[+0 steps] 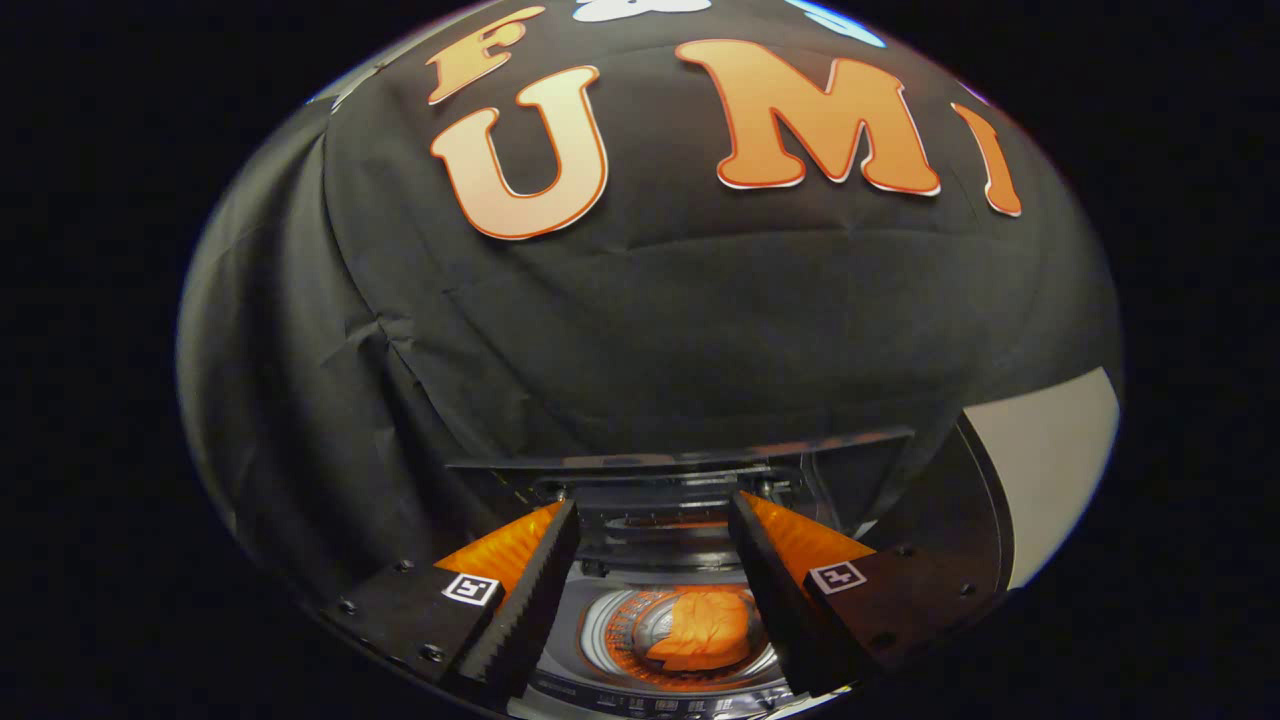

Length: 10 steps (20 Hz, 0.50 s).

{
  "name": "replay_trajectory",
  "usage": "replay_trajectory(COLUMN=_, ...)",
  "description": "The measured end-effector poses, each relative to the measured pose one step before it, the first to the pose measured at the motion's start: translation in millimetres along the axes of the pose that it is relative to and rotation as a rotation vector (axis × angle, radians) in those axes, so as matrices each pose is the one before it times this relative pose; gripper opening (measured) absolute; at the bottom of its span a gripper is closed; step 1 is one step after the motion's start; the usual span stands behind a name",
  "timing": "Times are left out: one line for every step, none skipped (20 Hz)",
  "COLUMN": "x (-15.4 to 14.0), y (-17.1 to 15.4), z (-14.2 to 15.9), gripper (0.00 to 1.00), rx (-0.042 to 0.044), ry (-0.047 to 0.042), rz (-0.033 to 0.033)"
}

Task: Put the clothes into the washing machine and then close the washing machine lid.

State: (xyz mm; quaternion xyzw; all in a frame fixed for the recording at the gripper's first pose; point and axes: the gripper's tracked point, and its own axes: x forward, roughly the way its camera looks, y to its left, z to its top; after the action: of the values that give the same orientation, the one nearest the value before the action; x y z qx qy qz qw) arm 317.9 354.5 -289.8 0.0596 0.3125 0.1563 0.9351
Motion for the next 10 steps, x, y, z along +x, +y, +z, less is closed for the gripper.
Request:
replay_trajectory(x=6.03, y=2.32, z=7.12, gripper=0.98, rx=-0.03127, ry=-0.01072, rz=-0.00836)
replay_trajectory(x=4.51, y=3.03, z=3.66, gripper=0.98, rx=-0.02593, ry=-0.00368, rz=-0.00244)
replay_trajectory(x=10.09, y=2.84, z=2.63, gripper=0.99, rx=-0.01403, ry=-0.01013, rz=-0.00593)
replay_trajectory(x=6.23, y=0.49, z=1.62, gripper=0.99, rx=-0.00753, ry=-0.00001, rz=-0.00153)
replay_trajectory(x=6.34, y=0.14, z=0.77, gripper=0.99, rx=0.00220, ry=0.00329, rz=-0.00606)
replay_trajectory(x=5.37, y=-3.69, z=0.27, gripper=0.99, rx=0.00448, ry=0.00143, rz=-0.01389)
replay_trajectory(x=4.39, y=-2.72, z=2.65, gripper=0.99, rx=0.00407, ry=-0.00533, rz=-0.00777)
replay_trajectory(x=6.62, y=-3.35, z=2.41, gripper=0.99, rx=0.00644, ry=-0.00627, rz=-0.01308)
replay_trajectory(x=3.70, y=-3.33, z=0.45, gripper=0.99, rx=0.00269, ry=0.00001, rz=-0.00976)
replay_trajectory(x=3.82, y=-2.42, z=1.87, gripper=0.99, rx=0.00636, ry=-0.00074, rz=-0.00598)
